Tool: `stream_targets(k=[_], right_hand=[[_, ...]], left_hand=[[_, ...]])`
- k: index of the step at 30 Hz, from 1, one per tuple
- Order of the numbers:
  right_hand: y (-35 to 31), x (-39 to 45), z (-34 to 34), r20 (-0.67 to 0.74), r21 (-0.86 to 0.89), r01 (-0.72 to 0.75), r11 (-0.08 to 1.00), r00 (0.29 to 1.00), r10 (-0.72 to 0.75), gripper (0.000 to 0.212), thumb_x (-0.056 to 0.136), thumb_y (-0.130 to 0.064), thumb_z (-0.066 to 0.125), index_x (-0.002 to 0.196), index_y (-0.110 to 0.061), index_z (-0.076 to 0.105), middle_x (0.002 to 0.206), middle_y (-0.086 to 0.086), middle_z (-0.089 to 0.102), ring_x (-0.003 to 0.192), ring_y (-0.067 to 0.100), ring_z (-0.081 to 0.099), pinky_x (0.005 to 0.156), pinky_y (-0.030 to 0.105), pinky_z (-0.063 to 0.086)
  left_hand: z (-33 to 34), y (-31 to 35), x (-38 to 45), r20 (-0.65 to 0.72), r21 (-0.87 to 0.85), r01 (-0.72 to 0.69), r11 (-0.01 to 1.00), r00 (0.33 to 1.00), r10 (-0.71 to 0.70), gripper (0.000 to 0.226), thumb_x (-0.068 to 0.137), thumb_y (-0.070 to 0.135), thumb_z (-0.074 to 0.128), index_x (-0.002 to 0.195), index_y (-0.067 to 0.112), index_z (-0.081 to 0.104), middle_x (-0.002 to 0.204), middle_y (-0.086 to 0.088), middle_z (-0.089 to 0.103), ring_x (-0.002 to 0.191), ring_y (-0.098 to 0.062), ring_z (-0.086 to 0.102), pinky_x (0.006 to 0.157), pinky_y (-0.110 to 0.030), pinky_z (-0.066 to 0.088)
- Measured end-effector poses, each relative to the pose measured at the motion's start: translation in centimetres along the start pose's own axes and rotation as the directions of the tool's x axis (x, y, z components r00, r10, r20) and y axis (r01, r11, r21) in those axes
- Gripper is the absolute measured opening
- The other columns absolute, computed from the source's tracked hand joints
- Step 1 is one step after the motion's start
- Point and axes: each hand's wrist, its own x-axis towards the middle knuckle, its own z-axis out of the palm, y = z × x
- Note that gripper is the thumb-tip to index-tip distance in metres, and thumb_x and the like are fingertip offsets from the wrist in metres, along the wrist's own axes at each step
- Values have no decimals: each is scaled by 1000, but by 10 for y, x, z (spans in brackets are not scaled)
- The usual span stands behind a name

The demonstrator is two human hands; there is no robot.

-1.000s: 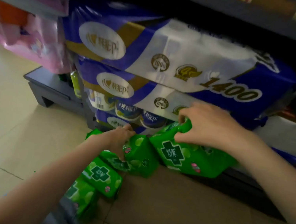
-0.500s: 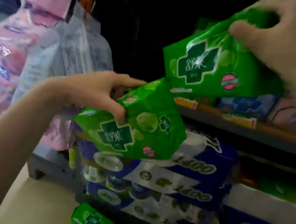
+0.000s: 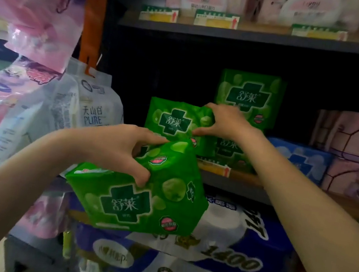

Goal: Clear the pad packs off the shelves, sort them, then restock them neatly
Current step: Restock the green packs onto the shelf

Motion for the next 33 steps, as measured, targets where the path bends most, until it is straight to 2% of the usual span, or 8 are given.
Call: stream_targets(k=[5,8,11,14,19,24,29,33], right_hand=[[-23,10,26,-271,157,58,986,963,-13,54,82,-34,70,122,-3,52,124,14,49,110,31,53,90,35,43],[-32,27,32,-229,79,33,996,973,-14,43,87,-25,66,120,0,52,126,16,46,109,35,54,86,37,44],[-21,34,26,-106,81,59,995,993,-51,37,89,-15,62,123,-1,53,125,18,50,113,34,53,92,36,43],[1,15,12,-218,94,132,987,970,-109,38,96,-16,51,132,-8,48,126,14,52,113,30,52,89,38,44],[61,-16,5,-219,-276,47,960,969,-110,44,91,-7,48,135,-12,44,142,11,38,129,31,30,98,42,36],[74,-28,10,-171,-373,23,928,981,-93,53,91,-10,53,141,-17,36,152,7,20,137,32,20,103,45,31],[64,-17,6,-248,-85,-54,995,968,32,45,92,-9,48,137,-12,42,144,13,31,132,36,27,101,47,36],[54,-13,10,-254,187,159,969,961,-109,47,98,-29,45,143,-21,34,144,9,32,133,30,29,105,42,32]], left_hand=[[2,5,19,-2,21,56,998,998,-55,99,34,63,55,129,46,34,103,23,50,93,7,52,71,-10,45],[-1,6,22,3,48,122,991,993,-122,110,34,64,57,138,38,34,106,7,59,92,-9,58,77,-23,49],[-6,7,26,-14,-6,164,986,986,-164,87,56,46,78,130,43,33,100,6,61,85,-5,59,68,-14,48],[-10,13,33,-31,5,176,984,984,-176,97,48,52,75,135,38,35,102,4,62,87,-7,60,69,-16,47],[-30,29,68,-135,50,147,988,981,-139,78,73,19,75,140,28,38,87,18,54,74,4,53,58,-6,42],[-51,39,112,-181,279,188,942,973,-141,86,78,26,73,148,22,23,131,-6,46,107,-18,46,86,-22,37],[-35,28,145,-137,540,202,817,979,-151,82,87,29,62,150,27,10,153,-3,21,132,-33,24,109,-42,23],[-1,20,144,-307,551,299,779,941,-144,76,91,22,55,149,34,7,155,4,16,136,-34,20,107,-51,25]])
